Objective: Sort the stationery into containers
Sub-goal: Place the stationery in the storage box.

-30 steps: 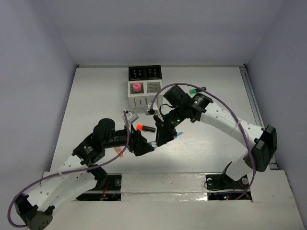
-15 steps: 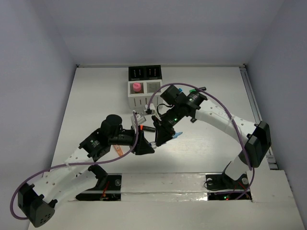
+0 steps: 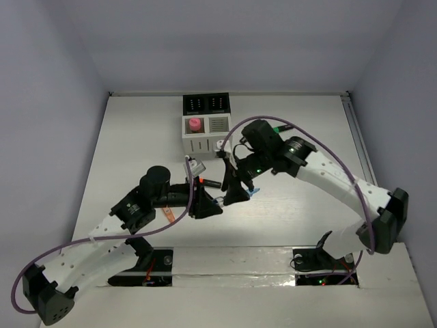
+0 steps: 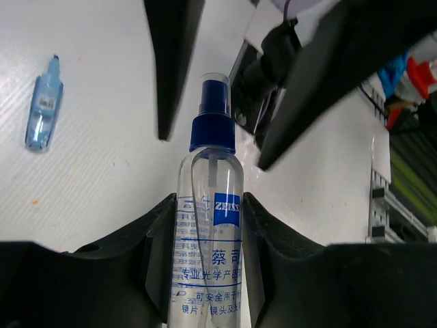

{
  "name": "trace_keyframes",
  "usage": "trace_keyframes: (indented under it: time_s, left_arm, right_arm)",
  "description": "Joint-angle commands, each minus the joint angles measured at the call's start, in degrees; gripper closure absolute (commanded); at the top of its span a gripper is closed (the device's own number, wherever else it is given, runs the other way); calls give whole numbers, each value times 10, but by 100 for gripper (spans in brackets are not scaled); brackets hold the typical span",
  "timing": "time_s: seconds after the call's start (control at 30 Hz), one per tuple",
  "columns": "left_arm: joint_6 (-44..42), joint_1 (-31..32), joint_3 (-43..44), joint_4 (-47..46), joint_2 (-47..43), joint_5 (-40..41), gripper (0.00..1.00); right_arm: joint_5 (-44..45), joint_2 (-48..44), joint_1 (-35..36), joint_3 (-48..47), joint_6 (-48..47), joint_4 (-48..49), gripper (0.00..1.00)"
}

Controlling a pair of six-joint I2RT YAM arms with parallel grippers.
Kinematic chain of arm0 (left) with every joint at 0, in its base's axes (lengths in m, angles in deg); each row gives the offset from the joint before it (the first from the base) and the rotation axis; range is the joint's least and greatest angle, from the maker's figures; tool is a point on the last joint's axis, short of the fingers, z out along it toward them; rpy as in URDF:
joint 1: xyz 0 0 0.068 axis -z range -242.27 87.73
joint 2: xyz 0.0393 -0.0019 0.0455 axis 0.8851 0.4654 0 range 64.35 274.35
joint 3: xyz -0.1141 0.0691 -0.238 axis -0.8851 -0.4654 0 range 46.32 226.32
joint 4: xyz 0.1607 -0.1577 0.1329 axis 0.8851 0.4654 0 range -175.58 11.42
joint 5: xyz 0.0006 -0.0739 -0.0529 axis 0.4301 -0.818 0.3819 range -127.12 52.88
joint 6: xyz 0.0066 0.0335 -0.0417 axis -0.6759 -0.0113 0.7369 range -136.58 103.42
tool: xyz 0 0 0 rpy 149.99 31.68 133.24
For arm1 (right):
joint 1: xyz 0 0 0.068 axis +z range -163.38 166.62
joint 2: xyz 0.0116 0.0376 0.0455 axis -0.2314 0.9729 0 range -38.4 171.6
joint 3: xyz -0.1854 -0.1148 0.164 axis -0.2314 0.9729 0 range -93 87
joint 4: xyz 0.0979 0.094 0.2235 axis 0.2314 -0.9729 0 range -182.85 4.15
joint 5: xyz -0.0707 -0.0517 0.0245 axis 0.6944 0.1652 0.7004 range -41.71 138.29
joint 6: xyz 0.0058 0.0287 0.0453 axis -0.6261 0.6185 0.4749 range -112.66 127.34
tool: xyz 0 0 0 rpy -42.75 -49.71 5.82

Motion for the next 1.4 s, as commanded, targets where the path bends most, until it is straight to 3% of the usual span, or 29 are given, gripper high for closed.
trace_keyframes:
  time_s: [0.0,0.03,0.2,0.23,0.33,0.43,0.53,0.73,0.93,1.13,1.37]
  left_arm:
    - [79,8,-21,-106,-42,61,100]
    - [116,8,-32,-142,-52,84,100]
    - [166,8,-87,-237,-125,151,100]
    - [169,8,-94,-253,-130,165,100]
    - [193,8,-139,-358,-145,171,100]
    - [215,8,-188,-481,-142,180,100]
    - [230,8,-217,-581,-117,177,100]
    - [236,8,-220,-666,-61,150,100]
    - [233,8,-215,-675,-52,155,100]
    - [228,8,-208,-675,-39,159,100]
    - [229,13,-205,-694,-10,159,100]
  right_arm:
    - [70,-101,6,42,100,230,36]
    - [87,-146,6,81,132,291,23]
    - [222,-293,6,234,263,525,1]
    - [244,-315,6,296,315,620,0]
    - [334,-372,6,370,389,747,0]
    - [411,-380,6,448,484,827,0]
    - [403,-355,6,479,545,885,0]
    - [405,-310,6,494,598,914,0]
    - [345,-266,12,500,630,975,1]
    - [340,-238,23,497,641,997,3]
    - [337,-218,35,486,639,1004,22]
